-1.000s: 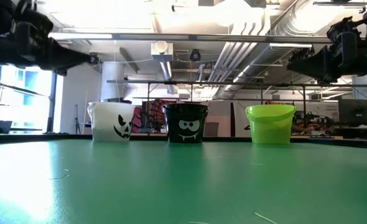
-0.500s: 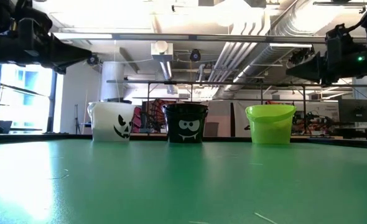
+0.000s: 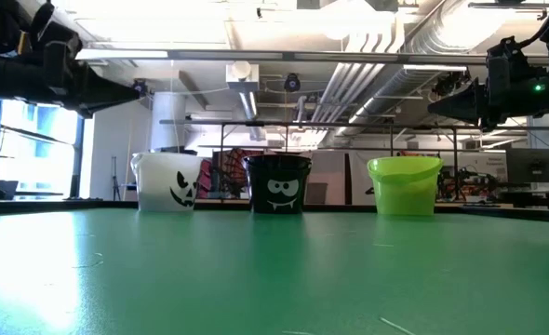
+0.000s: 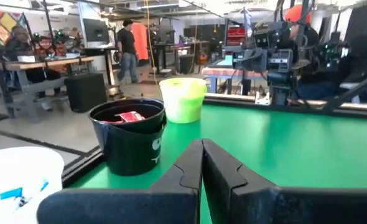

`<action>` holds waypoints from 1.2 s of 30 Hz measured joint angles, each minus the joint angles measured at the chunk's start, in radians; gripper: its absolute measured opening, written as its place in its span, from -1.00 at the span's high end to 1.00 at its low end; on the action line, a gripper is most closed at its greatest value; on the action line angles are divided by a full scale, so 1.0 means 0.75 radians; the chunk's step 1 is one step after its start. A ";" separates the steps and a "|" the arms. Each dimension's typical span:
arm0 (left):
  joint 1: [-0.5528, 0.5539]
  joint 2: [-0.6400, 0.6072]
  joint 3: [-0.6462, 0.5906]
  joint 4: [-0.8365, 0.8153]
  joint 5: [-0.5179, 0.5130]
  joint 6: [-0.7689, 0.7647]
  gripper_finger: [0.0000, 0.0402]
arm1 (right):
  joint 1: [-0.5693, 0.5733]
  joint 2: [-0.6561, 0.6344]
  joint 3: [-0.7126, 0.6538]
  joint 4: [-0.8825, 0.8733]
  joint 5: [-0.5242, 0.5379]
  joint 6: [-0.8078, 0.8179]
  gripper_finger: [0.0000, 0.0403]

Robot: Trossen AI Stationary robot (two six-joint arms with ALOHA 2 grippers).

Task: Sort candy by brand, put in halloween buckets
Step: Return to Home Position

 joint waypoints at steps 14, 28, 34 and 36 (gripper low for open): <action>0.000 0.004 0.000 0.000 -0.002 0.030 1.00 | 0.000 0.001 0.000 -0.001 -0.003 -0.002 1.00; 0.000 0.004 0.000 0.000 -0.002 0.030 1.00 | 0.000 0.001 0.000 -0.002 -0.006 -0.003 1.00; 0.000 0.004 0.000 0.000 -0.002 0.029 1.00 | 0.000 0.001 0.000 -0.001 -0.006 -0.003 1.00; -0.001 0.004 0.000 -0.001 -0.002 0.030 1.00 | 0.000 0.001 0.000 -0.002 -0.006 -0.003 1.00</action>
